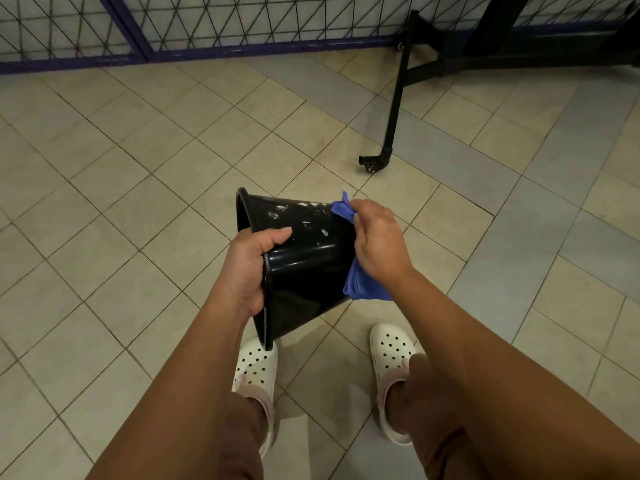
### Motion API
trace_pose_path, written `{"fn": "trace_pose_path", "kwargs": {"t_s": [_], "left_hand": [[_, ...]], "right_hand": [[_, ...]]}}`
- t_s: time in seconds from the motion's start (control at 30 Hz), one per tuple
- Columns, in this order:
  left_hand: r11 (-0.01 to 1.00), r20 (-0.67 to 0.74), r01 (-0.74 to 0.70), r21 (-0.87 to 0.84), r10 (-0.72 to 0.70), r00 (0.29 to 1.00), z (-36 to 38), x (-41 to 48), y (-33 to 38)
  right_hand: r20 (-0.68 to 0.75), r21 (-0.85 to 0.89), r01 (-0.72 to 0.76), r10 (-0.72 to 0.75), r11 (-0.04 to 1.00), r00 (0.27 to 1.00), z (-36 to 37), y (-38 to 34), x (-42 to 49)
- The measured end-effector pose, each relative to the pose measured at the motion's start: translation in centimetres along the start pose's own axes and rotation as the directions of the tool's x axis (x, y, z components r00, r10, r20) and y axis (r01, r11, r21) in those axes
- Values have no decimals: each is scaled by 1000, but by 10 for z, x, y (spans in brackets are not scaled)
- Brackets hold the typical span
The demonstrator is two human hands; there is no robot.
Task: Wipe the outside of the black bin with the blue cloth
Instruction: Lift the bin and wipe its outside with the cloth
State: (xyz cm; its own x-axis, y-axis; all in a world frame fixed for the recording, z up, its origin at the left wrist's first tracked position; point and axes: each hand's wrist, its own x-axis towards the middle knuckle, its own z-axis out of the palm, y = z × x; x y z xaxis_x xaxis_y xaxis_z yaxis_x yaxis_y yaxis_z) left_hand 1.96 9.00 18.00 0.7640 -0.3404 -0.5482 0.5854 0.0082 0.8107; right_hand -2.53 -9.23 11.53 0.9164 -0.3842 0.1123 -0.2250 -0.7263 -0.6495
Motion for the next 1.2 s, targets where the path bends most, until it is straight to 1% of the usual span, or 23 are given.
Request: {"fn": "trace_pose_path", "kwargs": {"t_s": [0.1,0.17,0.23,0.27,0.33,0.43,0.5,0.53,0.63,0.67,0.7,0.77,0.8,0.83,0.9,0.93,1.0,1.03,1.1,1.17,1.2], "left_hand": [[1000,-5,-2,5,2,1000,2,0,-3],[1000,-3,7,0,-7,1000,2,-1,-3],[1000,-6,20,-17,-20,1000,1,0,-2],[999,-3,30,-23,-31,1000,0,1,-2],[999,18,38,-18,-38,999,-2,1,0],[1000,33,0,6,0,999,-1,1,1],[1000,20,-26,13,26,999,1,-1,1],[999,7,-30,18,30,1000,2,-1,0],[1000,-26,-9,6,9,1000,2,-1,-5],[1000,-35,1,3,0,999,2,-1,-6],[1000,-41,12,1,-12,999,2,0,-7],[999,-43,41,-21,-41,998,2,1,-7],[998,-36,57,-34,-58,998,2,2,-7],[997,-23,71,-39,-72,997,3,2,-6],[997,3,79,-23,-79,997,3,2,-3],[998,14,68,-6,-68,998,2,1,-2],[999,43,27,38,-29,999,1,-2,1],[998,54,8,58,-11,998,1,-3,1],[996,56,-23,85,19,998,-1,-5,1],[996,30,-24,83,22,999,-3,-5,-2],[997,9,-15,70,14,1000,-3,-4,-2]], "right_hand": [[-59,-40,-164,162,986,985,5,1,-4],[-137,-48,-186,178,981,974,8,-4,-9],[-178,-47,-102,92,994,980,9,-9,-14],[-169,-48,-45,36,998,985,7,-12,-15],[-103,-37,41,-45,998,994,4,-12,-16],[22,23,74,-75,997,997,1,-6,-5],[39,8,34,-35,999,999,1,0,2],[30,-10,-15,15,1000,999,1,1,3],[-39,-62,-208,206,976,978,6,1,-2],[-73,-72,-249,244,966,967,7,-2,-5],[-113,-74,-258,248,963,962,9,-4,-8],[-174,-67,-197,183,978,968,12,-10,-14],[-171,-58,-147,135,988,976,13,-13,-17],[-147,-43,-91,84,995,986,12,-14,-18],[-35,10,-3,3,1000,999,7,-14,-16],[26,31,27,-27,999,999,4,-12,-12],[84,16,37,-38,999,996,-1,-4,-3],[94,-12,-2,4,1000,996,-3,1,1],[91,-51,-156,160,986,983,-4,8,4],[70,-7,-314,314,949,947,0,12,2],[38,32,-367,366,930,930,3,11,-1]]}}
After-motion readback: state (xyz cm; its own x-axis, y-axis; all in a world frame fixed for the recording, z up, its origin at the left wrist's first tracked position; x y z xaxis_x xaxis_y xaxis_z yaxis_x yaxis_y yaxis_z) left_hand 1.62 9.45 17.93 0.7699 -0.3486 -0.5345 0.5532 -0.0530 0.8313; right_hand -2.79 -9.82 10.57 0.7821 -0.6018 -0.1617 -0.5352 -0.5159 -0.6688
